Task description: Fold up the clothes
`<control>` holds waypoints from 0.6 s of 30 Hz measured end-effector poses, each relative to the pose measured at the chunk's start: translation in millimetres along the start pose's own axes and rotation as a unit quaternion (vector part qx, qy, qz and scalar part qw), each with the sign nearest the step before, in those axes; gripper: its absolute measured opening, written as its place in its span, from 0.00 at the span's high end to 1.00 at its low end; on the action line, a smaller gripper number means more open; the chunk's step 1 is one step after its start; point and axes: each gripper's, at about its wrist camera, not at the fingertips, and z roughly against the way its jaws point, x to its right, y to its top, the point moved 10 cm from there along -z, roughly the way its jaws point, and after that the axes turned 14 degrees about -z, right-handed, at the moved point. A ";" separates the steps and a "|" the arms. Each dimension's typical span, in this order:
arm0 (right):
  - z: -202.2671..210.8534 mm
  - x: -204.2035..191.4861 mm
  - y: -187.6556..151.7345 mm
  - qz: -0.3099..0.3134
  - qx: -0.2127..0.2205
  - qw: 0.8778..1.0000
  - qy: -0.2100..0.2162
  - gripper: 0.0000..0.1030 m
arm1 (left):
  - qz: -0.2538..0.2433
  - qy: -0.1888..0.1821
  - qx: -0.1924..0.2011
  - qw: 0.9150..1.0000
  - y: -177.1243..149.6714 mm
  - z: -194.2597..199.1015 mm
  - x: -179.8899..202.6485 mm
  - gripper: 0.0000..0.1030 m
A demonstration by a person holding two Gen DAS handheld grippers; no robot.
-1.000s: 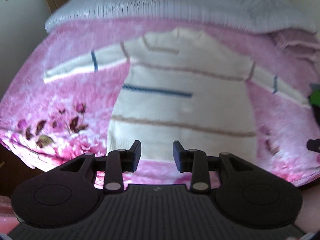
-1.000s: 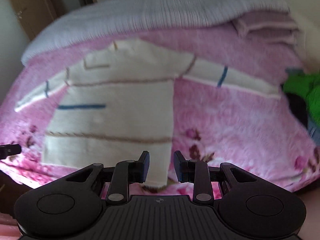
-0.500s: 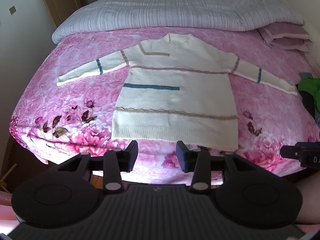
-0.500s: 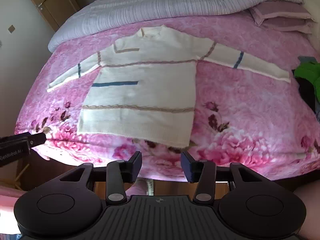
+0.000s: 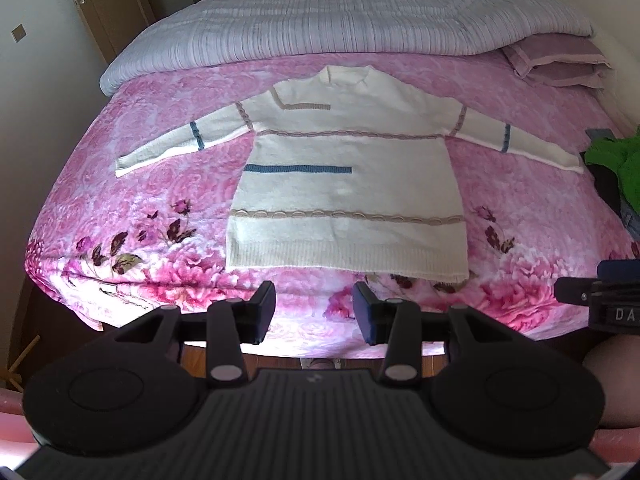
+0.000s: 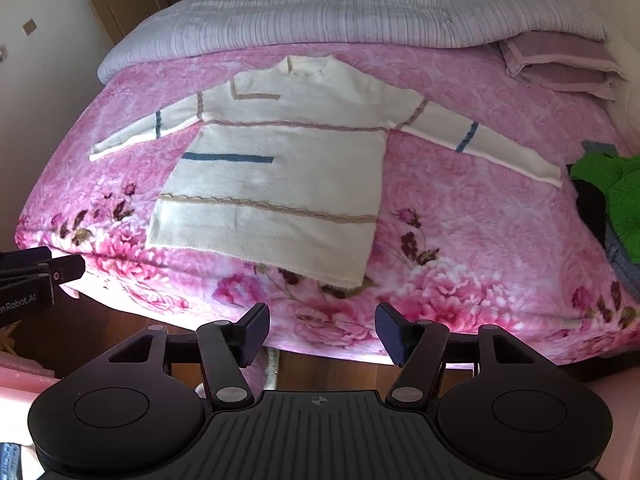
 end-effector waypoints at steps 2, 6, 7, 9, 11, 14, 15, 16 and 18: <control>2.1 0.1 -1.3 -0.002 0.004 1.000 -0.008 0.39 | -0.001 -0.001 -0.002 1.000 -2.7 0.0 0.1 0.62; 3.7 2.2 -5.5 -0.008 0.005 1.000 -0.026 0.39 | -0.005 -0.006 -0.004 1.000 -6.6 0.3 2.2 0.62; 4.1 2.8 -6.5 -0.010 0.005 0.999 -0.030 0.39 | -0.005 -0.007 -0.005 1.000 -7.1 0.2 2.3 0.62; 5.6 3.5 -7.6 -0.012 0.005 0.999 -0.037 0.39 | -0.005 -0.009 -0.004 1.000 -8.2 0.3 3.0 0.62; 7.9 1.9 -8.6 -0.017 0.008 0.999 -0.038 0.39 | -0.005 -0.011 -0.003 1.000 -9.1 0.7 3.5 0.62; 12.7 0.5 -7.5 -0.028 0.018 0.999 -0.028 0.39 | -0.004 -0.013 -0.001 1.000 -9.8 1.6 3.5 0.62; 14.6 0.2 -6.4 -0.031 0.021 0.999 -0.027 0.39 | -0.003 -0.013 -0.001 1.000 -10.2 2.1 3.3 0.62; 16.4 0.0 -5.2 -0.034 0.023 0.999 -0.027 0.39 | -0.003 -0.013 -0.001 1.000 -10.7 2.5 3.1 0.62; 17.4 1.0 -4.4 -0.033 0.023 0.998 -0.037 0.39 | -0.002 -0.013 -0.001 1.000 -11.5 3.2 2.8 0.62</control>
